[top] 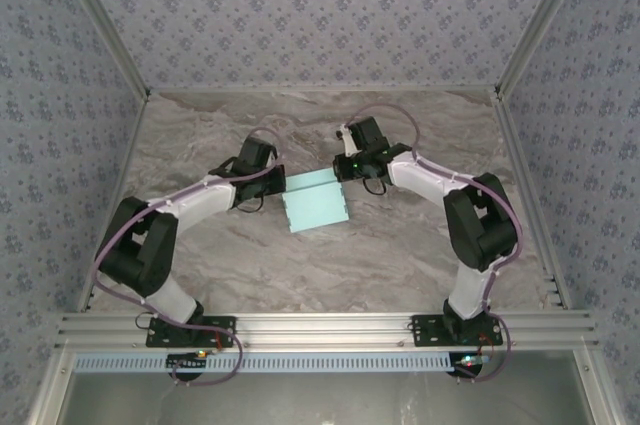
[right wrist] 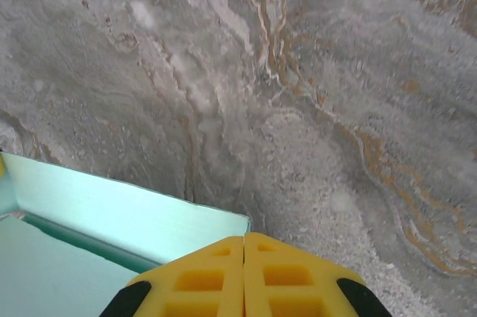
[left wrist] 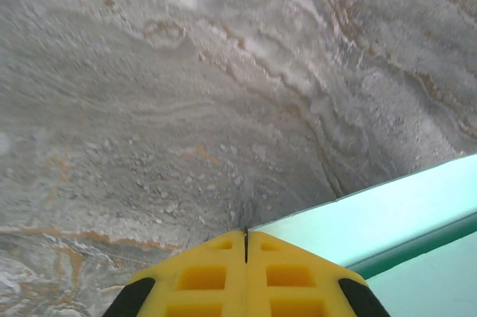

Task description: Fold the paper box

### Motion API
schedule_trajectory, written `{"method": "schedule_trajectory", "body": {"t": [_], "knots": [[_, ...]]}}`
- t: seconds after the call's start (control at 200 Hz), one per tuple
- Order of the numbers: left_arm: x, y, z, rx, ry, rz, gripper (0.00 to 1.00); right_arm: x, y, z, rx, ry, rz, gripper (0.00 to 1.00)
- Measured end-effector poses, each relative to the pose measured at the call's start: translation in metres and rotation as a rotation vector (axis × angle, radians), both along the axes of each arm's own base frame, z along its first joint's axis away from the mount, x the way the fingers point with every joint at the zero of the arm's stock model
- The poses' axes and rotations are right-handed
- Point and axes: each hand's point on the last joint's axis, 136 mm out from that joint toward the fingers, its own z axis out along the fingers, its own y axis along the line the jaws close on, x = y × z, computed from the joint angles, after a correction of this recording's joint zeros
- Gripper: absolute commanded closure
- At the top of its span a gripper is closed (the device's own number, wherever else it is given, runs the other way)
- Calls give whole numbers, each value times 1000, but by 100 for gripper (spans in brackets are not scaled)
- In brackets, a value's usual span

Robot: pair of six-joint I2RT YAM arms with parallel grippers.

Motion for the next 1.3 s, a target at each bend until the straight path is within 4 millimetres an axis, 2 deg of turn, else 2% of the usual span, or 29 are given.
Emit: {"method": "schedule_trajectory", "body": {"t": [0.08, 0.29, 0.4, 0.57, 0.705, 0.835, 0.939, 0.959, 0.984, 0.994, 1.154, 1.299], "knots": [[2, 0, 7, 26, -42, 6, 98, 1, 1, 0, -3, -41, -24, 88], [1, -6, 21, 83, -153, 6, 99, -5, 1, -14, -27, -74, -58, 86], [-3, -6, 26, 85, -206, 5, 99, -12, 1, -15, -18, -90, -60, 79], [-1, -9, 34, 89, -271, -14, 99, -24, 1, 5, 21, -136, -53, 67], [5, -14, 43, 89, -329, -45, 99, -28, -5, 36, 64, -197, -36, 53], [5, -27, 52, 81, -390, -113, 99, -33, -22, 74, 109, -295, -12, 38], [3, -35, 57, 76, -435, -169, 99, -30, -50, 98, 131, -378, -27, 27], [3, -36, 58, 75, -443, -179, 99, -29, -55, 100, 133, -389, -32, 22], [3, -37, 60, 73, -455, -191, 99, -28, -62, 103, 140, -399, -38, 3], [3, -38, 60, 74, -460, -195, 99, -27, -65, 104, 136, -408, -34, 1], [3, -45, 67, 76, -523, -255, 99, -17, -101, 98, 144, -411, -88, 0], [3, -52, 74, 77, -576, -309, 99, -23, -109, 84, 155, -392, -30, 0]]}}
